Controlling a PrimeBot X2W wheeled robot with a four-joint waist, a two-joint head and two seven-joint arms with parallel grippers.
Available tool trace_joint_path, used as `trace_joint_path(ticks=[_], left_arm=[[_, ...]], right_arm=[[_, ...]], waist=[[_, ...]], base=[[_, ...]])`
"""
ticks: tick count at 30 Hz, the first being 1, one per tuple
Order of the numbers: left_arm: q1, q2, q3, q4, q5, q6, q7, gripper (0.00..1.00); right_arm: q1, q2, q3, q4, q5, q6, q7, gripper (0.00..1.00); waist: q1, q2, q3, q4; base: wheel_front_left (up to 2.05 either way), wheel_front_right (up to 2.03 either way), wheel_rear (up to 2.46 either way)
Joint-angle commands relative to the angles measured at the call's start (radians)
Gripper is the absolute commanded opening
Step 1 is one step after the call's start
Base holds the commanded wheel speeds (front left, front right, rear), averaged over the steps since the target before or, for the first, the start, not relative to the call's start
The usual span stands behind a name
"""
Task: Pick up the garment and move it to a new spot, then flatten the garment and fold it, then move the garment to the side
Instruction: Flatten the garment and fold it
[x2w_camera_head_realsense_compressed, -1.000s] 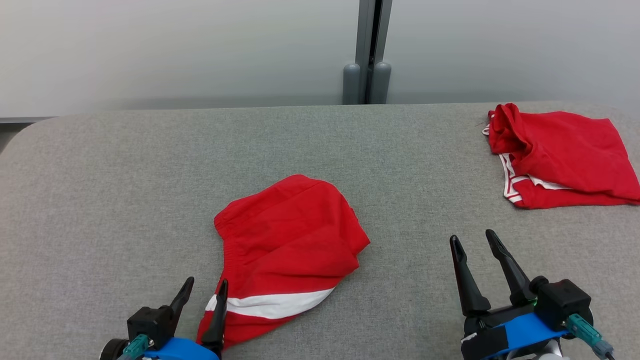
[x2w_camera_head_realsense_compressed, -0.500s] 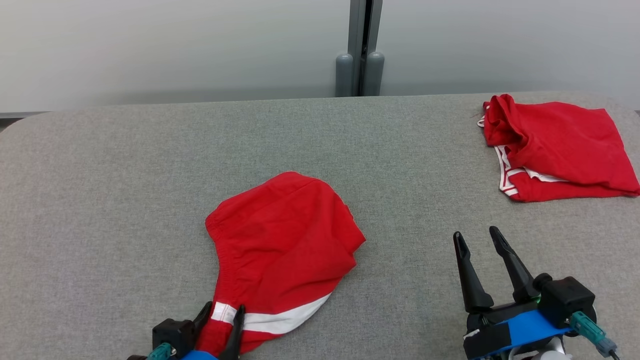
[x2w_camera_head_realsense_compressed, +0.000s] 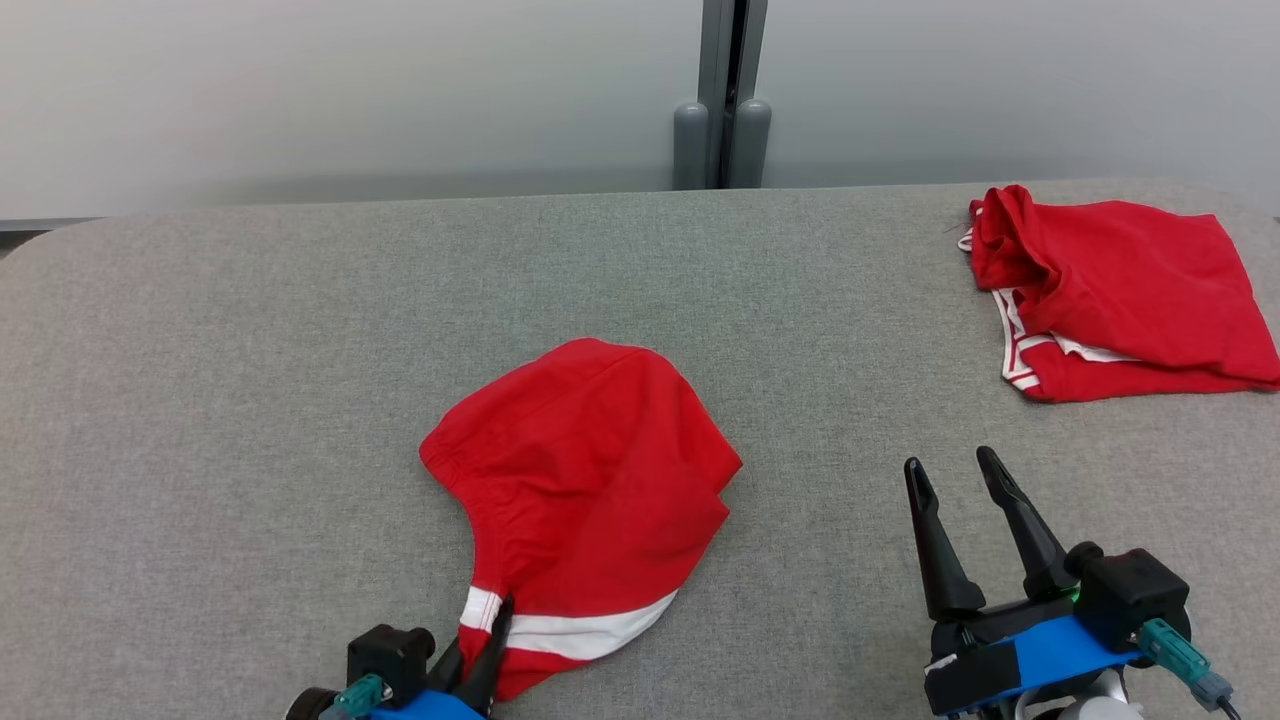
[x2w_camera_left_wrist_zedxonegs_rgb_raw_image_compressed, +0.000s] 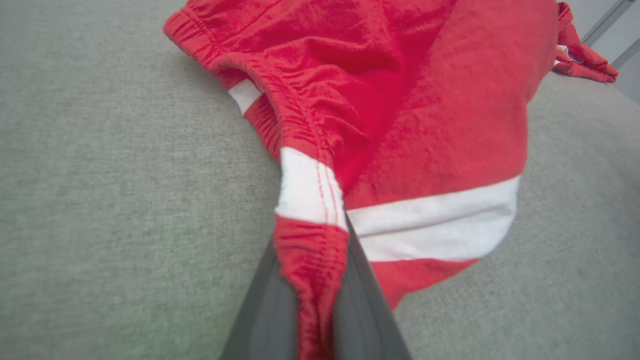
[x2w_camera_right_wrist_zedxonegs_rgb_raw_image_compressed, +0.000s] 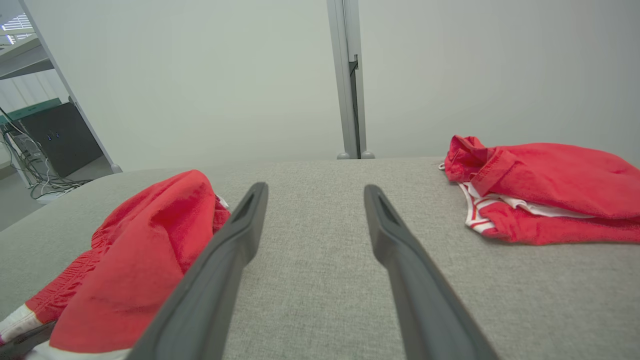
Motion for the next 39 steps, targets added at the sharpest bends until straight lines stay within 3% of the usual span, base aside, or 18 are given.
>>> trace_joint_path(ticks=[1,15,20,31,32,33,34,39], left_arm=[[-0.026,0.005,0.011,-0.014,-0.004,-0.001,0.000,0.00],[-0.194,0.038,0.250,-0.125,0.091,-0.001,-0.001,0.00],[-0.118,0.032,0.328,-0.148,0.113,-0.001,-0.001,0.00],[0.083,-0.013,0.383,-0.150,0.126,-0.001,-0.001,0.00],[0.090,-0.017,0.379,-0.150,0.131,-0.001,-0.001,0.08],[0.096,-0.018,0.376,-0.153,0.134,-0.001,-0.001,0.69],[0.097,-0.021,0.376,-0.157,0.135,-0.001,-0.001,1.00],[0.096,-0.045,0.447,-0.232,0.182,-0.001,-0.001,1.00]], right_arm=[[-0.008,0.000,0.002,0.000,-0.007,0.000,-0.003,1.00],[-0.026,-0.001,0.004,0.004,-0.005,0.000,-0.003,1.00],[-0.010,0.000,0.000,0.010,0.001,0.000,-0.003,1.00],[0.004,-0.001,0.002,0.032,0.005,0.000,-0.003,1.00],[0.005,-0.003,0.002,0.034,0.005,0.000,-0.003,1.00],[0.005,-0.005,0.005,0.036,0.006,0.000,-0.003,1.00],[0.004,-0.007,0.005,0.038,0.006,0.000,-0.003,1.00],[0.004,-0.008,0.004,0.043,0.010,0.000,-0.003,1.00]], waist=[[0.0000,-0.0001,0.001,-0.001],[0.0000,-0.0001,0.014,-0.010],[0.0000,-0.0001,0.010,-0.009],[0.0000,-0.0001,-0.004,0.040],[0.0000,-0.0001,-0.007,0.046],[0.0000,-0.0001,-0.008,0.051],[0.0000,-0.0001,-0.010,0.056],[0.0000,-0.0001,-0.025,0.073]], base=[[0.00,0.00,0.00],[0.00,0.00,0.00],[0.00,0.00,0.00],[0.00,0.00,0.00],[0.00,0.00,0.00],[0.00,0.00,0.00],[0.00,0.00,0.00],[0.00,0.00,0.00]])
